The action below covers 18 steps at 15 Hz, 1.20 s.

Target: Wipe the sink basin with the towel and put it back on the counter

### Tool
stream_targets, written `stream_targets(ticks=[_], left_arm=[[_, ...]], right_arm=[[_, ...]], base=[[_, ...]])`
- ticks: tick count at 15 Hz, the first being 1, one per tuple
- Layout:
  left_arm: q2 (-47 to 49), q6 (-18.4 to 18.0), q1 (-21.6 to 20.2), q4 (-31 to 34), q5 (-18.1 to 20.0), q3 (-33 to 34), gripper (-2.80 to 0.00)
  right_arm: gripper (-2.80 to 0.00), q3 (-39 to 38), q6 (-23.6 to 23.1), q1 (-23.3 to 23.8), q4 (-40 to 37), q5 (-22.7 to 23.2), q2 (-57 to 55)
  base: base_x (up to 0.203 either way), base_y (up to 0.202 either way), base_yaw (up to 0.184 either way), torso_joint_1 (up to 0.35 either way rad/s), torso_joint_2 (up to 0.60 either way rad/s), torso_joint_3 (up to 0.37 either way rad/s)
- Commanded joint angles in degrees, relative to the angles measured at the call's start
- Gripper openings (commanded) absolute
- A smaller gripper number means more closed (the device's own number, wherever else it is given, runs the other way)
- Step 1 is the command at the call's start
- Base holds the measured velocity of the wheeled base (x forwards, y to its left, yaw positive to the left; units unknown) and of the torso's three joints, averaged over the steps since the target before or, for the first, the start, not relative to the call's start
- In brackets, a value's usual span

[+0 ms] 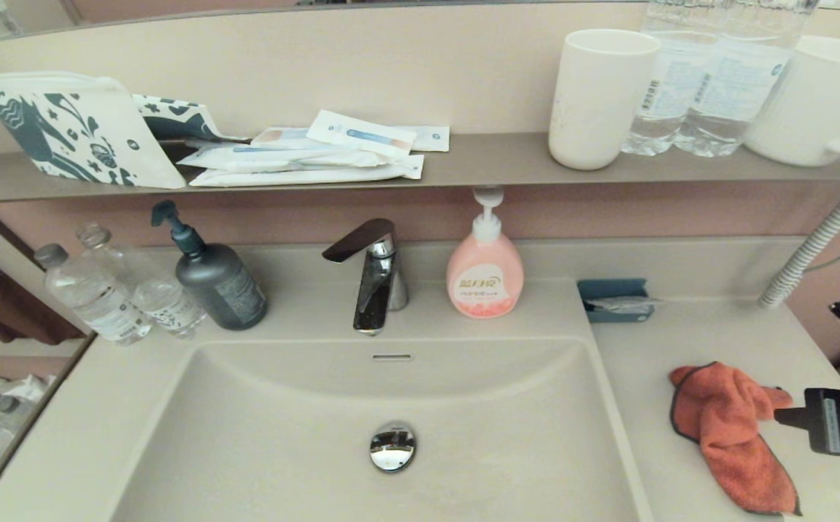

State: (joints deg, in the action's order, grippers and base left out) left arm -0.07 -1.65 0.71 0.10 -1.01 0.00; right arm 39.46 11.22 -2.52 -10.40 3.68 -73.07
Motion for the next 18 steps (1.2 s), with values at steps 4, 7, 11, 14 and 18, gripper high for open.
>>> stream_targets(ticks=[4, 7, 11, 14, 18], left_arm=[[0.07, -0.02, 0.0, -0.01, -0.04, 0.0, -2.8], [0.07, -0.02, 0.0, -0.01, -0.04, 0.0, -2.8], [0.07, -0.02, 0.0, -0.01, -0.04, 0.0, -2.8], [0.07, -0.02, 0.0, -0.01, -0.04, 0.0, -2.8], [0.07, -0.02, 0.0, -0.01, -0.04, 0.0, -2.8]], right_arm=[[-2.8, -0.92, 2.04, -0.02, -7.74, 2.59, 20.32], [-2.8, -0.77, 1.95, 0.09, -16.46, 1.14, 34.56], [-2.8, -1.03, 0.98, 0.07, -27.62, -0.3, 52.63], [-2.8, -2.01, 0.7, 0.62, -29.57, -3.19, 61.7], [-2.8, -13.78, -0.58, 1.58, -16.6, -4.52, 70.66]], base=[[0.0, 0.0, 0.0, 0.0, 0.0, 0.0], [0.0, 0.0, 0.0, 0.0, 0.0, 0.0], [0.0, 0.0, 0.0, 0.0, 0.0, 0.0], [0.0, 0.0, 0.0, 0.0, 0.0, 0.0], [0.0, 0.0, 0.0, 0.0, 0.0, 0.0]])
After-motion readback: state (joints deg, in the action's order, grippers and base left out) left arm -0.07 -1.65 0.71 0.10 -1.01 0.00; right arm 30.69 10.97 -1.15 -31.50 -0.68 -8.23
